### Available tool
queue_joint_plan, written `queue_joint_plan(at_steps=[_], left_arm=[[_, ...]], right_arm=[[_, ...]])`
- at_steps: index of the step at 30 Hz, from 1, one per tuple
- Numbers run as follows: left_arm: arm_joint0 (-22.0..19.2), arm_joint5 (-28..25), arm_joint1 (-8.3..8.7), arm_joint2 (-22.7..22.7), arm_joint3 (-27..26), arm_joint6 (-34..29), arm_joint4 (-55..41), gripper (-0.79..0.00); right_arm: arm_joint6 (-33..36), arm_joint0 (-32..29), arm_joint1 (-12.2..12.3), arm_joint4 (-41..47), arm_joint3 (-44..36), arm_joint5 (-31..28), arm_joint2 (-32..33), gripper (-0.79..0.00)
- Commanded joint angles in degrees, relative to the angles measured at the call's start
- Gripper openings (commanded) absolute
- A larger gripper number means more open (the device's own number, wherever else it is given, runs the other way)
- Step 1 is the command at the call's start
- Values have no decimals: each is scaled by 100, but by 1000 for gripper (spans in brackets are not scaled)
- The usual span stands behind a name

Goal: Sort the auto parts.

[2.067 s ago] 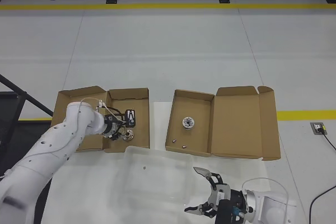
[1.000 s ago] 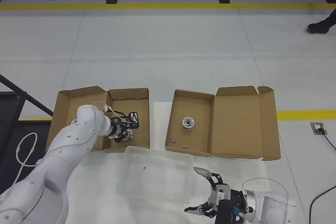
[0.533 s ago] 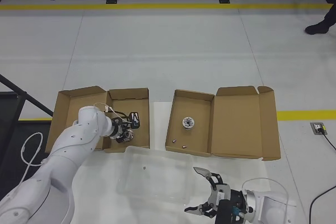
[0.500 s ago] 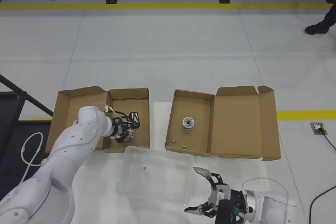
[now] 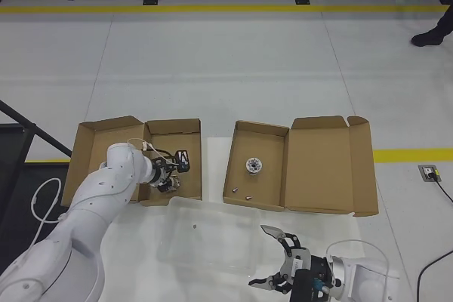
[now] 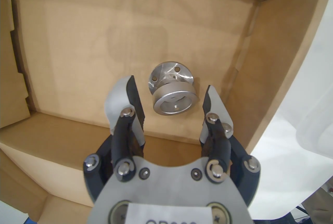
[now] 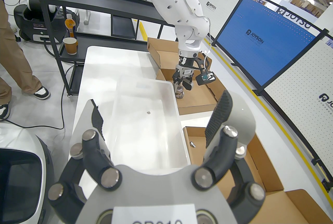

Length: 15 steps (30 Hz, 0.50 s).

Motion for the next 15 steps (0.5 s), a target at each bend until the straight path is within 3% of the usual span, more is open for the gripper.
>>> queue_joint_plan(at_steps=[1, 8, 15], left_arm=[[-2, -1, -12, -14, 16, 7, 22, -234], [-31, 276, -11, -149, 164, 90, -65, -262], [-130, 32, 86, -255, 201, 403, -78, -142]], right_arm=[[0, 0, 0, 0, 0, 0, 0, 0], [0, 0, 0, 0, 0, 0, 0, 0], [0, 0, 0, 0, 0, 0, 0, 0]])
